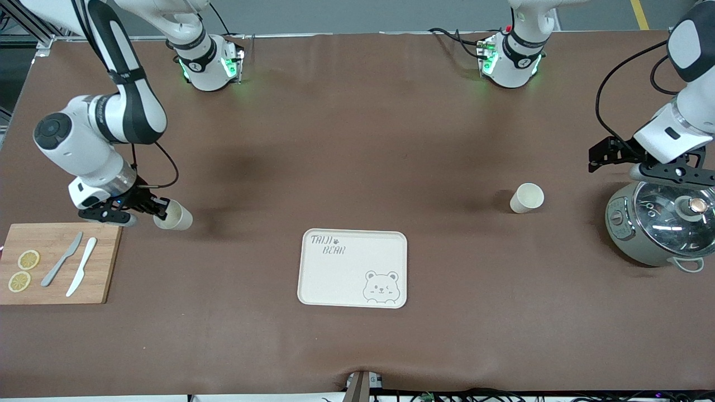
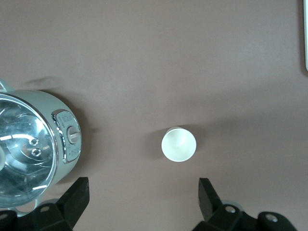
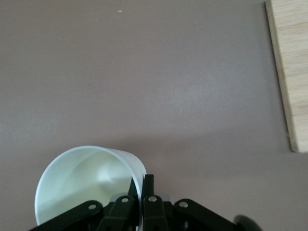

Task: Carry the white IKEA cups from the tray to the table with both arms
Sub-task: 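Lower the cup beside the cutting board and open the right gripper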

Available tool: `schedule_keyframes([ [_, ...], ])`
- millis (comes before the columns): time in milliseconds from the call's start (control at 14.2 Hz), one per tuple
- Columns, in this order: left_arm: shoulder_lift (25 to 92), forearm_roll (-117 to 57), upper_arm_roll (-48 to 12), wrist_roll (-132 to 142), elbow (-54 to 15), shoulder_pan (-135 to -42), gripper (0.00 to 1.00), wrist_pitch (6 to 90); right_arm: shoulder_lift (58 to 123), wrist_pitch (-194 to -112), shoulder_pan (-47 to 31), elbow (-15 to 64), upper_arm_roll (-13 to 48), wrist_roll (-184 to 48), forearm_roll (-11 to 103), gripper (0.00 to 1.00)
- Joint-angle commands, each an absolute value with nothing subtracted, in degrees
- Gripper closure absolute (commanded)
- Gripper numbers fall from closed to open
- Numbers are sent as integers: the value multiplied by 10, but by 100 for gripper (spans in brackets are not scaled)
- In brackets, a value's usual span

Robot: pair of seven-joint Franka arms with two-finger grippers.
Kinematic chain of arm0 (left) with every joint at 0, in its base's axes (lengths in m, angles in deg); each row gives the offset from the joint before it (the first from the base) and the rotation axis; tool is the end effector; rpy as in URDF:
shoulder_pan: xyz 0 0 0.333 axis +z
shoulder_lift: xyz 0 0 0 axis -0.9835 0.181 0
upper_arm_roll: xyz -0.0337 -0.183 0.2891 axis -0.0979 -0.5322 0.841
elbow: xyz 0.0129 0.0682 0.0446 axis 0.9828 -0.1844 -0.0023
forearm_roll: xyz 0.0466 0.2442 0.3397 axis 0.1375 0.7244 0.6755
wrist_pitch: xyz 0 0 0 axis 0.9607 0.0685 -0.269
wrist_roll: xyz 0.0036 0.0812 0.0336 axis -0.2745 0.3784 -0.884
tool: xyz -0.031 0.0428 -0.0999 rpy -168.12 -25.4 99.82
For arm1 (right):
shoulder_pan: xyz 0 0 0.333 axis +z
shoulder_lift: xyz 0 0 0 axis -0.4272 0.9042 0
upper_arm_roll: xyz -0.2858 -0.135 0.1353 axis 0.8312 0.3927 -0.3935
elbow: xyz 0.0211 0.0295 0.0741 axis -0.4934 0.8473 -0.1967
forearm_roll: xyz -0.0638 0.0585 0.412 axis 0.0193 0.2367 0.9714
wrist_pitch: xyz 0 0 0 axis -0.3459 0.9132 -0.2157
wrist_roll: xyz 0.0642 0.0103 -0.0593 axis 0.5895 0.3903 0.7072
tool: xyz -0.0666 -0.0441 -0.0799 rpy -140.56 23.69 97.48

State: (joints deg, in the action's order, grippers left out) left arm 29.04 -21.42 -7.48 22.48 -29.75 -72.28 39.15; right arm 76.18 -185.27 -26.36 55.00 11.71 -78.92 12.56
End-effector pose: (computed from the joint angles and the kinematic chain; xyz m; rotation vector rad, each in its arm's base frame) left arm 0.5707 -0.0061 0.5341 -3.1185 0.3046 -0.0449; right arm 0.5773 -0.0051 0.3065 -3.0801 0.2375 -0.2409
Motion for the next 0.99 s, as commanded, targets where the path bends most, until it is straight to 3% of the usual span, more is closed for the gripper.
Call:
schedule_keyframes([
  [0,284,-200,-95,190,-284,-722,0,364,790,-1900,-272,553,109,-777,141,100],
  [282,285,-200,-104,167,-263,-743,0,333,828,-1963,-270,561,109,-777,141,100],
  [493,283,-200,-32,146,-262,-829,0,321,846,-1991,-269,562,109,-777,141,100],
  [916,284,-201,-34,147,-203,-827,0,262,865,-2020,-268,562,109,-777,141,100],
])
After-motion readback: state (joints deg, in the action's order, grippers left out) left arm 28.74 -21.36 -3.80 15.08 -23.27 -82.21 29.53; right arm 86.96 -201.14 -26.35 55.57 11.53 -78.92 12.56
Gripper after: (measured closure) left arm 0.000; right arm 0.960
